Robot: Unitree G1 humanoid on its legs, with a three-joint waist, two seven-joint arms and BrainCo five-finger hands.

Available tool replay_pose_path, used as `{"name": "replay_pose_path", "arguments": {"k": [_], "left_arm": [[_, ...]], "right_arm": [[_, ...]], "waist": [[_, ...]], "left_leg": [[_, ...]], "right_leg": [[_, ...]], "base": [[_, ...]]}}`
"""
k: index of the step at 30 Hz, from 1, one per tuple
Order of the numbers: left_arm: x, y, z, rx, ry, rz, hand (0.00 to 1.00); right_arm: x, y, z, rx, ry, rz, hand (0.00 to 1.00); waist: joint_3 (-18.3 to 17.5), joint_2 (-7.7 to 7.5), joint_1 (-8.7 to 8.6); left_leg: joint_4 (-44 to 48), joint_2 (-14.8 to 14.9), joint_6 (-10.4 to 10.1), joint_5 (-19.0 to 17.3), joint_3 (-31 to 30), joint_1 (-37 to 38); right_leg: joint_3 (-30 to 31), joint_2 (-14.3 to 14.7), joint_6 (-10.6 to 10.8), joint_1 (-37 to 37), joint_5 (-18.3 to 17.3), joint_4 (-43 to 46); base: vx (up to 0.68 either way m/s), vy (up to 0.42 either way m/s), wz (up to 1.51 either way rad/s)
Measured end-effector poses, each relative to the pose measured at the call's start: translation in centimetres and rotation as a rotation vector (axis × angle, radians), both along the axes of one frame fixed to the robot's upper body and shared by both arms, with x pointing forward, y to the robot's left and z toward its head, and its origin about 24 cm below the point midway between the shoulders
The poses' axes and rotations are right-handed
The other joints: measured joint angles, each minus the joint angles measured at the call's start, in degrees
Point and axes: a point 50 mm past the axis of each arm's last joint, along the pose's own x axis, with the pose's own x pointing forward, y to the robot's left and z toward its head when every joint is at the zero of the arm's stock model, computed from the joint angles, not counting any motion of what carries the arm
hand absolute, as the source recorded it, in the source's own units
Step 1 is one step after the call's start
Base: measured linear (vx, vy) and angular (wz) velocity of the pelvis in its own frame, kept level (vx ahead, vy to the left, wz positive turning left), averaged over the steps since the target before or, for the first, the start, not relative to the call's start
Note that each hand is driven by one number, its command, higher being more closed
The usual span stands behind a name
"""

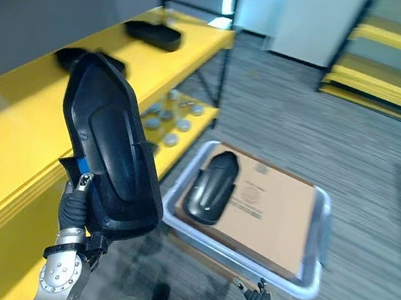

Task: Walk over and take plastic housings, then place them on the shelf

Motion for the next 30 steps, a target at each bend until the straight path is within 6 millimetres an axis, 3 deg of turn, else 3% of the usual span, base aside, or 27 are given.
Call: {"name": "replay_pose_path", "arguments": {"k": [2,4,6,8,10,11,12,13,14,15,17,20,23,24,25,26,27,30], "left_arm": [[0.1,-0.4,0.0,-0.004,-0.002,-0.019,1.0],[0.2,-1.1,0.1,-0.014,-0.008,-0.056,1.0],[0.3,-1.4,0.0,-0.018,-0.009,-0.068,1.0],[0.9,-1.7,-0.4,-0.016,-0.001,-0.09,1.0],[1.7,-2.6,-0.3,-0.015,-0.013,-0.144,1.0],[1.9,-2.8,-0.3,-0.014,-0.016,-0.156,1.0],[2.2,-3.4,-0.3,-0.015,-0.019,-0.185,1.0],[2.4,-3.9,-0.2,-0.017,-0.023,-0.206,1.0],[2.7,-4.5,0.0,-0.001,-0.037,-0.248,1.0],[3.3,-4.8,0.2,0.017,-0.048,-0.27,1.0],[4.0,-5.0,0.0,0.035,-0.045,-0.285,1.0],[4.2,-5.3,-0.1,0.04,-0.042,-0.298,1.0],[4.3,-5.3,0.0,0.041,-0.047,-0.288,1.0],[4.3,-5.3,0.0,0.041,-0.047,-0.277,1.0],[4.3,-5.2,0.1,0.041,-0.053,-0.274,1.0],[4.2,-5.1,0.2,0.041,-0.055,-0.266,1.0],[4.1,-5.1,-0.2,0.028,-0.04,-0.253,1.0],[3.6,-5.3,-0.6,0.013,-0.019,-0.251,1.0]], "right_arm": [[0.0,0.3,0.0,-0.004,0.002,0.031,0.0],[0.7,0.5,0.2,-0.009,-0.01,0.056,0.0],[1.6,0.7,0.5,-0.009,-0.033,0.061,0.0],[2.4,1.3,0.7,0.007,-0.054,0.065,0.0],[2.8,2.0,0.8,0.021,-0.057,0.076,0.0],[2.7,2.0,0.7,0.016,-0.051,0.082,0.0],[2.7,1.9,0.7,0.008,-0.046,0.088,0.0],[2.4,1.9,0.6,0.007,-0.035,0.087,0.0],[1.4,1.7,0.3,0.007,-0.01,0.081,0.0],[1.5,2.0,0.2,0.013,-0.012,0.094,0.0],[1.8,2.0,0.3,0.01,-0.015,0.099,0.0],[1.4,2.0,0.2,0.01,-0.006,0.097,0.0],[0.9,2.2,0.0,0.012,0.01,0.103,0.0],[0.7,2.3,0.0,0.012,0.01,0.106,0.0],[0.7,2.4,0.0,0.014,0.009,0.114,0.0],[0.8,2.6,0.0,0.016,0.006,0.123,0.0],[1.0,2.4,0.1,0.008,0.002,0.129,0.0],[1.6,2.3,0.6,-0.008,-0.029,0.139,0.0]], "waist": [[0.15,-0.1,0.13],[0.14,-0.15,0.25],[0.15,-0.16,0.24],[0.02,-0.55,0.46],[-0.05,-1.9,0.45],[-0.04,-1.97,0.5],[-0.02,-1.85,0.12],[0.02,-1.82,-0.03],[-0.06,-1.78,-0.81],[-0.07,-1.72,-1.41],[-0.19,-2.07,-1.73],[-0.14,-1.97,-3.85],[-0.21,-2.25,-3.98],[-0.85,-3.52,-3.3],[-1.04,-4.77,-2.54],[-0.97,-5.73,-2.04],[-0.95,-4.78,-1.13],[-2.15,-3.02,-1.31]], "left_leg": [[0.58,1.82,0.93,-0.62,7.54,0.36],[2.66,4.27,2.69,-2.08,20.19,0.39],[3.46,4.54,3.17,-3.18,23.97,0.06],[4.08,3.18,3.63,-4.23,23.06,-0.06],[4.41,0.81,4.26,-5.74,21.86,0.68],[4.4,0.3,4.36,-5.99,21.22,1.01],[4.36,-0.48,4.65,-6.55,19.54,2.05],[4.39,-0.62,4.82,-6.97,18.73,2.85],[4.4,-0.48,4.54,-7.48,16.3,3.98],[3.26,-0.53,4.35,-7.5,14.28,5.14],[1.54,-1.42,4.21,-7.22,12.12,7.25],[2.74,-2.77,4.28,-7.16,6.57,8.88],[4.59,-2.98,2.69,-8.12,3.61,10.2],[5.47,-3.35,1.69,-9.34,3.73,10.44],[6.11,-3.72,1.93,-10.38,3.87,10.45],[7.03,-4.07,1.85,-11.15,3.85,10.43],[9.31,-2.43,0.26,-13.25,3.74,9.84],[9.51,1.98,-1.8,-14.54,4.34,9.2]], "right_leg": [[-3.37,-0.91,0.46,2.03,-0.2,0.02],[-9.16,-2.31,1.79,4.72,-0.4,-0.41],[-11.38,-3.0,2.57,5.52,0.2,-1.28],[-12.33,-3.78,2.14,6.59,0.58,-1.74],[-13.64,-6.18,1.82,8.23,1.21,0.4],[-13.6,-7.2,1.23,8.26,1.57,2.44],[-11.64,-9.65,-3.42,7.37,2.45,9.08],[-8.94,-10.88,-6.43,5.75,3.62,13.35],[1.26,-10.1,-6.85,1.75,0.64,19.38],[10.26,-6.83,-5.36,-2.21,-2.25,21.01],[18.08,-3.74,-4.17,-7.25,-4.49,19.68],[25.62,0.37,-2.83,-12.44,-5.95,15.34],[30.62,2.11,-2.13,-14.97,-5.17,12.16],[31.09,1.68,-2.5,-15.04,-1.22,9.29],[30.79,1.31,-3.26,-15.04,2.66,7.93],[30.84,1.18,-3.02,-14.93,3.99,7.13],[30.51,2.02,-1.6,-13.62,3.17,6.52],[29.55,6.65,-3.63,-11.91,4.54,1.0]], "base": [[0.06,0.027,1.03],[0.1,0.043,1.24],[0.12,0.095,0.75],[0.12,0.113,0.41],[0.17,0.126,0.38],[0.22,0.155,0.48],[0.17,0.116,0.47],[0.21,0.136,0.63],[0.21,0.109,0.73],[0.2,0.101,0.72],[0.21,0.079,0.7],[0.23,0.022,1.07],[0.23,-0.075,1.23],[0.16,-0.134,0.94],[0.14,-0.168,0.8],[0.09,-0.197,0.3],[0.1,-0.269,-0.06],[0.11,-0.243,-0.18]]}}
